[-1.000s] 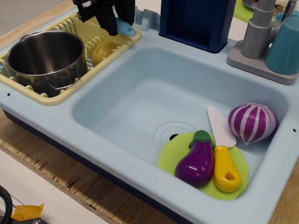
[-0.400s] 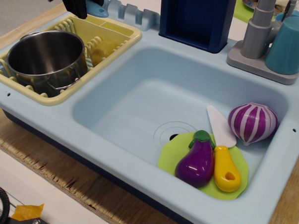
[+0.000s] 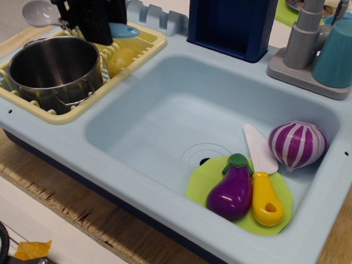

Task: Put spoon in pot

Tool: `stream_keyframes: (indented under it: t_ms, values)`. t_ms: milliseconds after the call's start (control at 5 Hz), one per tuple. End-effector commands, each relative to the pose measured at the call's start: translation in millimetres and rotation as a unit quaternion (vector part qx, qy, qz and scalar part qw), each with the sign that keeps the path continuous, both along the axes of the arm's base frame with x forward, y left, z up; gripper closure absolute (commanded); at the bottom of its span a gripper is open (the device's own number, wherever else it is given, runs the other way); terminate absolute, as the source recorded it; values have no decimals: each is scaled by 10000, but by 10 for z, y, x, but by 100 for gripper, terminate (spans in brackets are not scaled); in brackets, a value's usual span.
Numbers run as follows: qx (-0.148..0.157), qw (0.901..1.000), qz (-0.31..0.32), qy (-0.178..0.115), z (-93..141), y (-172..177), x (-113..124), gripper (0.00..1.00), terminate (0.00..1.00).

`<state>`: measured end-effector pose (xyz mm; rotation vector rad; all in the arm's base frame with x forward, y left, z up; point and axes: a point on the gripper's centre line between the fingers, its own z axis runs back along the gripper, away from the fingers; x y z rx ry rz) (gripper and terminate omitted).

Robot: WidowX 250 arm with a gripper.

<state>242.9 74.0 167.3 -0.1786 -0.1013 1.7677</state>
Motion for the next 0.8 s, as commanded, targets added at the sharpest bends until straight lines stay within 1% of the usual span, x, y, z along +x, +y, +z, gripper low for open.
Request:
stream_keyframes:
  t_ms: [0,200,400,600]
  values:
    - [-310,9981,272,-448,24,-35,-96,100,0]
    - [-578,9940,482,-788,-44,-32,-147,0,0]
    - [-578,9940,482,-788,-44,-32,-147,0,0]
    - [-578,9940,482,-788,-44,-32,-147,0,100]
